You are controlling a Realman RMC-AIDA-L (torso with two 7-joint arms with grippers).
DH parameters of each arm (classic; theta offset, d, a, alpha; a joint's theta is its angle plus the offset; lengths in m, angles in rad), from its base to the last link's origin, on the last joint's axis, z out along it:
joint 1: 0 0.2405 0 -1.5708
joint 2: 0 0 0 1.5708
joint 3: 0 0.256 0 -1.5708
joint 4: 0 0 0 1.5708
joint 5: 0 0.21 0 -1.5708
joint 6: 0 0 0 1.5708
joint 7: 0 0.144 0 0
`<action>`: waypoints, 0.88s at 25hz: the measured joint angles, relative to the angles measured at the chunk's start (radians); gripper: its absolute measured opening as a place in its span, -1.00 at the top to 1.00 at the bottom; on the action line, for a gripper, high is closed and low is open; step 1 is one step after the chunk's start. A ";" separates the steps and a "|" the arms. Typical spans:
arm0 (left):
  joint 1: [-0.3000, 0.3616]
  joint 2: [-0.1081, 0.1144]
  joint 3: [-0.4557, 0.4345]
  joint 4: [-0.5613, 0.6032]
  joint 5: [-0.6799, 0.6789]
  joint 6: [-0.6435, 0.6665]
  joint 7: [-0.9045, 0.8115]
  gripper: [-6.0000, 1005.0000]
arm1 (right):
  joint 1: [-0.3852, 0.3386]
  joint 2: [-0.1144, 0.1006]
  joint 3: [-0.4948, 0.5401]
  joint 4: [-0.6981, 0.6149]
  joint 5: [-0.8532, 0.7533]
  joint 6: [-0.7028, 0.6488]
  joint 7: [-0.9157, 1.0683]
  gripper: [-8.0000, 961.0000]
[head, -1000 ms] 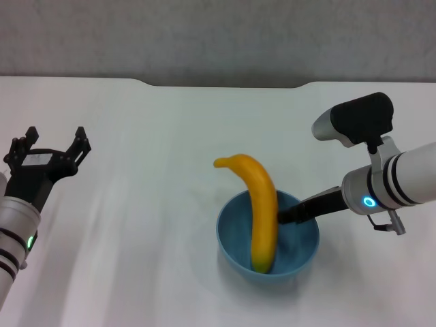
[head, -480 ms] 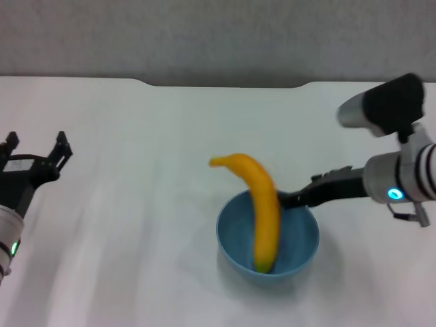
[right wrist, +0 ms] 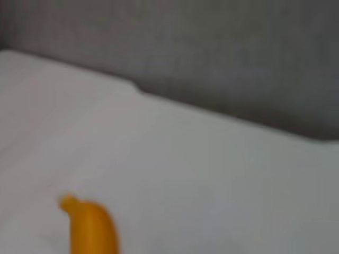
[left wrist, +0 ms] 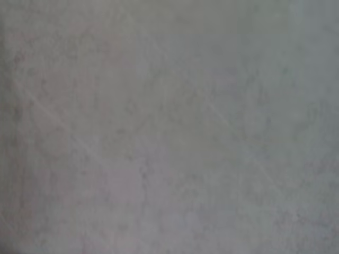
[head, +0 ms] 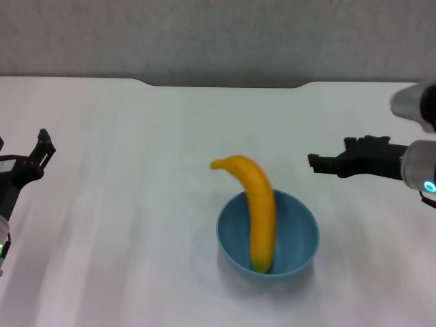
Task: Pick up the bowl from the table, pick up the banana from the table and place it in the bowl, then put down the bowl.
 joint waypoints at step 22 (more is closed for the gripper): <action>-0.013 -0.007 0.015 0.025 0.018 -0.005 -0.007 -0.77 | -0.076 0.000 -0.791 0.478 0.090 1.538 0.332 -0.84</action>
